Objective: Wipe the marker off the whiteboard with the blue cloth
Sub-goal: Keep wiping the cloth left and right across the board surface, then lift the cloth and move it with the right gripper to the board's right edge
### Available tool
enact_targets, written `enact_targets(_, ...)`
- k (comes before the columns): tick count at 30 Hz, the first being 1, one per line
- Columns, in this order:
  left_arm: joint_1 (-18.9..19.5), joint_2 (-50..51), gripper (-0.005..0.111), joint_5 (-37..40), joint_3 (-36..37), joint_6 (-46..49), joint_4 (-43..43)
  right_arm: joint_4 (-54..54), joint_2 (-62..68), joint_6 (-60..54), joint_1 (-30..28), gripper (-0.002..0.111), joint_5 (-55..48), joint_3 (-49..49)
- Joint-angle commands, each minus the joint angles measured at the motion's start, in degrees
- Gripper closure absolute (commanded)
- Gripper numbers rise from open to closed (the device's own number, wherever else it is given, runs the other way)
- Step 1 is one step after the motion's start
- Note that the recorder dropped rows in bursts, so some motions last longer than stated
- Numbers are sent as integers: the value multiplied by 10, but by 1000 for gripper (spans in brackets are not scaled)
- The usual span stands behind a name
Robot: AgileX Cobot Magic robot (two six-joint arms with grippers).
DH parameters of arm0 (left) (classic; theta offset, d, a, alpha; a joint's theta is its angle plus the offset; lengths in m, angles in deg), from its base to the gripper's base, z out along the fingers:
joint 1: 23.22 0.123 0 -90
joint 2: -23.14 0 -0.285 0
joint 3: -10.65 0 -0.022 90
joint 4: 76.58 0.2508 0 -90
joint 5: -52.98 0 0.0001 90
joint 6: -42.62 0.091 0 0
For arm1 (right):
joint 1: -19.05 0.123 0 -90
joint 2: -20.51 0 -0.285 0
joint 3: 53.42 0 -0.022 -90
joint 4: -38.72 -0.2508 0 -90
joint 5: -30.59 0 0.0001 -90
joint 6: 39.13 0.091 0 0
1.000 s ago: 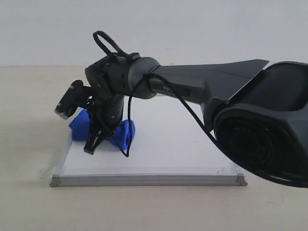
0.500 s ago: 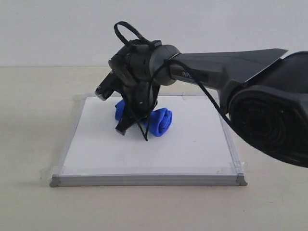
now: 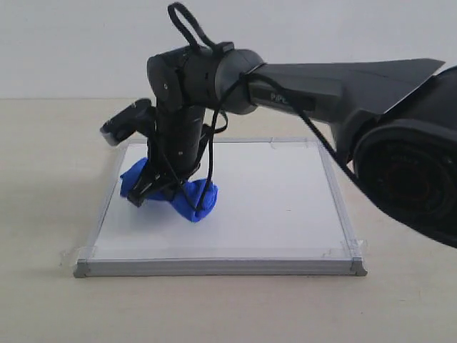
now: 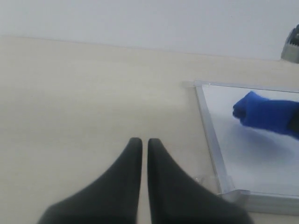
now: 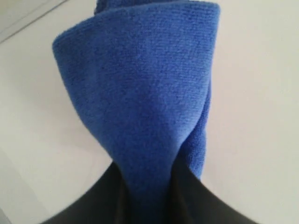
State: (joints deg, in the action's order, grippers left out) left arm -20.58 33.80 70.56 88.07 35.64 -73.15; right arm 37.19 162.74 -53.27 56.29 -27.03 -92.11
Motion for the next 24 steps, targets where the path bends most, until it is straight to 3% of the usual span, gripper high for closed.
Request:
enact_targets(1, 1, -2, 102, -7, -2, 2, -4, 62, -52, 56, -1, 108, -8, 0)
enact_targets(6, 1, -2, 102, -7, -2, 2, -4, 124, -86, 114, -1, 108, -9, 42)
enact_targets(13, 1, -2, 102, -7, -2, 2, -4, 233, -155, 250, -21, 108, 13, 177)
enact_targets(19, 1, -2, 102, -7, -2, 2, -4, 227, -243, 304, -103, 108, 34, 293)
enact_targets(24, 1, -2, 102, -7, -2, 2, -4, 215, -306, 341, -215, 108, 84, 406)
